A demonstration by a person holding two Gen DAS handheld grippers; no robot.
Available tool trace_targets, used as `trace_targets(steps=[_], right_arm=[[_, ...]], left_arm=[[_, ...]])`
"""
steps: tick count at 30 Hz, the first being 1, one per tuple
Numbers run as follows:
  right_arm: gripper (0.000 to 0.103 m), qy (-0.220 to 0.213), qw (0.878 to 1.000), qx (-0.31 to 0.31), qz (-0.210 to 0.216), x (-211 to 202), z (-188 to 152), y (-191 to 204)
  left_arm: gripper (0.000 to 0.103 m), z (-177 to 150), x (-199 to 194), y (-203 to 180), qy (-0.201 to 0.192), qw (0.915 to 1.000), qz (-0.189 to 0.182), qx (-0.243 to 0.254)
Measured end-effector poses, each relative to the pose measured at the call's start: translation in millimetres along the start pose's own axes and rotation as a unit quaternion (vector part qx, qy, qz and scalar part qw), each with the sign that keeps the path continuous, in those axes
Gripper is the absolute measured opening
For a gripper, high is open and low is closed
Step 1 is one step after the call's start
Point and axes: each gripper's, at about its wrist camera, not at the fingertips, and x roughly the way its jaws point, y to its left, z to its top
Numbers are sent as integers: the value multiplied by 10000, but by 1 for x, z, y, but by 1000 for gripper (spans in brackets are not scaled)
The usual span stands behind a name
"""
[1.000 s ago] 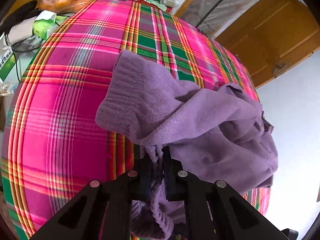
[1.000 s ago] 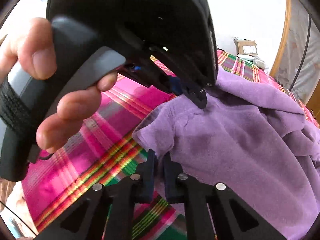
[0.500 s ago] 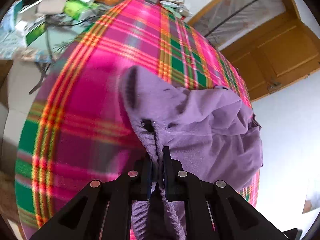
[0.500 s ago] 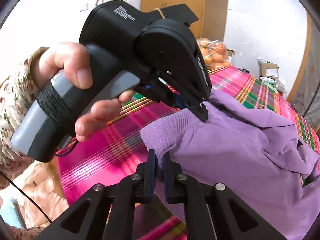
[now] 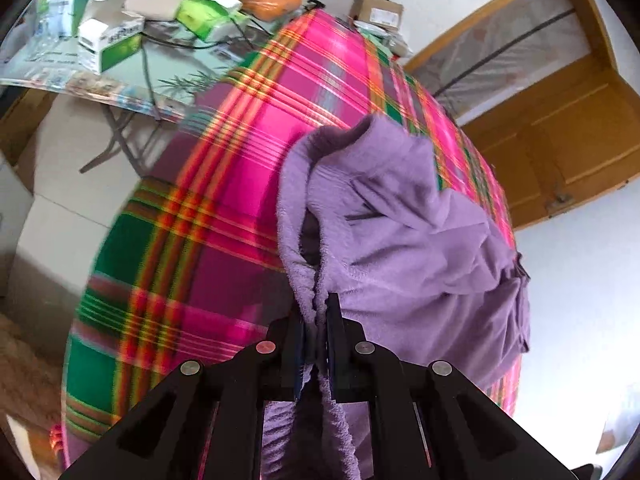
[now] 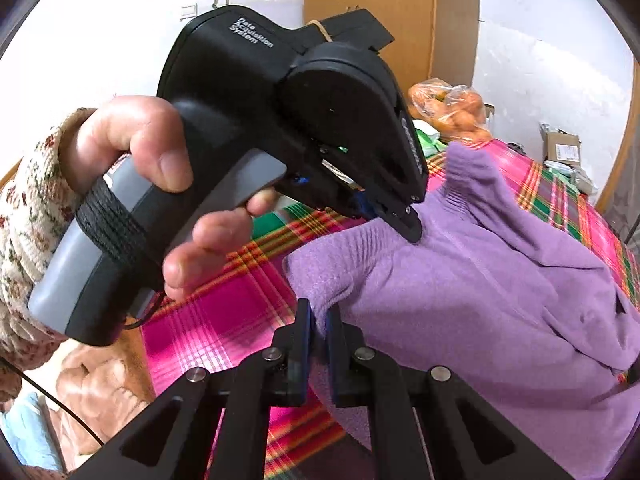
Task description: Fold clothes
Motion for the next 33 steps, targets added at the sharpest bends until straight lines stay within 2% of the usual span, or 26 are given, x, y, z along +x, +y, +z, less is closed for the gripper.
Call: trace_targets(steps=[11,17,19,21,25,29,31,33], right_arm=[[8,361,9991,108,216,29,-16,-1],[14,349,9980,332,409,34,-6,-29],[22,302,9979,368,449,30,-4,-37],[27,216,9982,397,382,23,-4,-45],[28,73,9982,579,162,0,-14,-61],[28,-86,9949,991,-147,-23,-23,-104],[28,-161,9918,1220,-337,-52,-39,-108],[28,-235,9868,1474,-620,-73,-54,-129]], left_arm=[[9,3,13,17,11,9990,159,-415],[11,-1,10,14,2,9989,245,-405],[14,-2,10,14,12,9986,283,-451],[14,-3,9,14,20,9982,298,-524],[14,-7,1,12,-59,9978,404,-529],[14,-15,-17,5,-262,9970,528,-502],[14,-18,-26,2,-408,9963,583,-479],[14,-26,-33,-9,-529,9960,617,-376]])
